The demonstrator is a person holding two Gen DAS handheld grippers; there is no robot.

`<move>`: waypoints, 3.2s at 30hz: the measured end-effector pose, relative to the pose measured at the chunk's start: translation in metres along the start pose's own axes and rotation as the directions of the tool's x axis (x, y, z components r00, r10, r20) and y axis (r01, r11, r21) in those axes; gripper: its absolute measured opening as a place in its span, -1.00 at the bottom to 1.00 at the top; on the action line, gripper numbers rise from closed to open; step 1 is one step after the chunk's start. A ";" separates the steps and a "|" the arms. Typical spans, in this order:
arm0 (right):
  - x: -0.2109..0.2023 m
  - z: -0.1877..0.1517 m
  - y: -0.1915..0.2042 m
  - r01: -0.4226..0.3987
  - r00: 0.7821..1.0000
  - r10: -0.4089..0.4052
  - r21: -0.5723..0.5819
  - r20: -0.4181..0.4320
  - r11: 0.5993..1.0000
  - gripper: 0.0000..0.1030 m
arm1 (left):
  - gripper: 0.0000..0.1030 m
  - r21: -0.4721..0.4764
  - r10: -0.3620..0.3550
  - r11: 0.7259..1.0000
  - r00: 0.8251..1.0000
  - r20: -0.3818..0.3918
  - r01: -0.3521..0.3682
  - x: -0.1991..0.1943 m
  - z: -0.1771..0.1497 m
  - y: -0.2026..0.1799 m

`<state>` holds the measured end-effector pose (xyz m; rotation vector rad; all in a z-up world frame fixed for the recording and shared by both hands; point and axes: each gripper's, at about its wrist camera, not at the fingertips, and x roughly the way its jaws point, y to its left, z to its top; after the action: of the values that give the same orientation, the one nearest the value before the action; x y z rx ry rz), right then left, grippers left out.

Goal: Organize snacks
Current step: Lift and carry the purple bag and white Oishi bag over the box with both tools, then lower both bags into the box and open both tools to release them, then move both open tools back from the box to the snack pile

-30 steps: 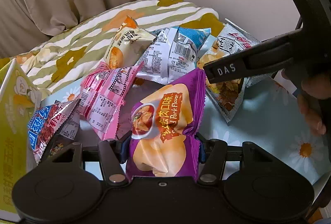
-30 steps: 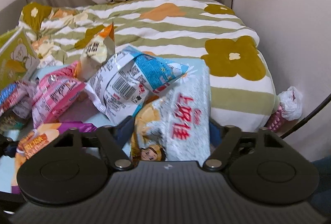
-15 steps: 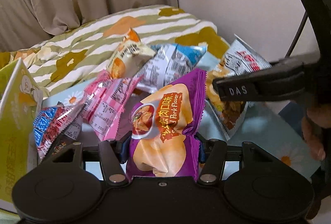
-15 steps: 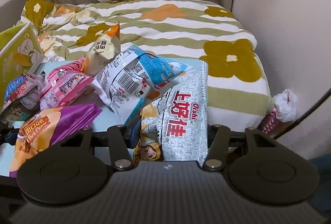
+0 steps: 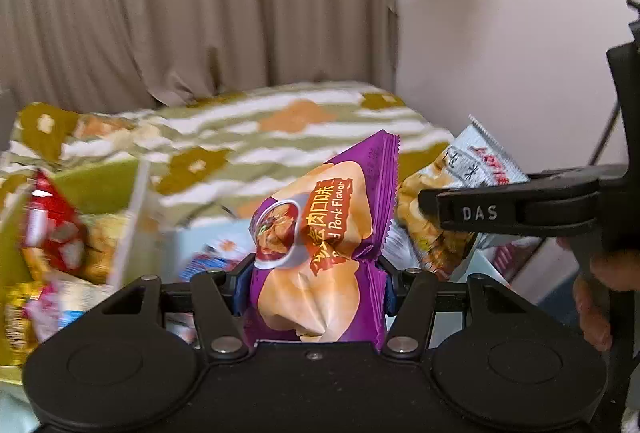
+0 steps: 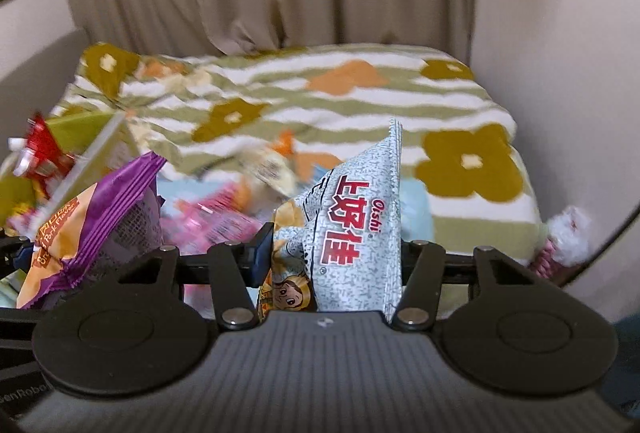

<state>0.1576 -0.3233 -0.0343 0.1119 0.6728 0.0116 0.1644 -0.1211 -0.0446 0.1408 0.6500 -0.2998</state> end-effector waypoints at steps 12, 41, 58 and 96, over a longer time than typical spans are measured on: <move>-0.006 0.048 0.125 -0.220 0.973 0.225 -0.089 0.051 0.971 0.32 | 0.20 -0.139 0.195 0.973 0.978 0.077 -0.183 -0.056 0.012 0.112; 0.030 0.021 0.321 -0.138 0.989 0.135 -0.045 -0.063 0.989 0.33 | 0.95 -0.254 0.093 0.962 0.995 -0.029 -0.097 -0.036 -0.032 0.315; 0.050 0.029 0.328 -0.213 0.974 0.212 0.001 -0.081 0.977 0.45 | 0.95 -0.295 0.203 0.934 0.979 -0.034 -0.204 -0.054 -0.035 0.330; -0.039 0.032 0.244 -0.049 0.993 0.039 0.086 0.113 0.995 1.00 | 0.96 -0.097 -0.020 0.995 0.996 0.093 0.029 -0.062 -0.005 0.256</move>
<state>0.1537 -0.0862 0.0410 0.2115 0.5593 0.0175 0.1958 0.1368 -0.0015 0.0250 0.5747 -0.2958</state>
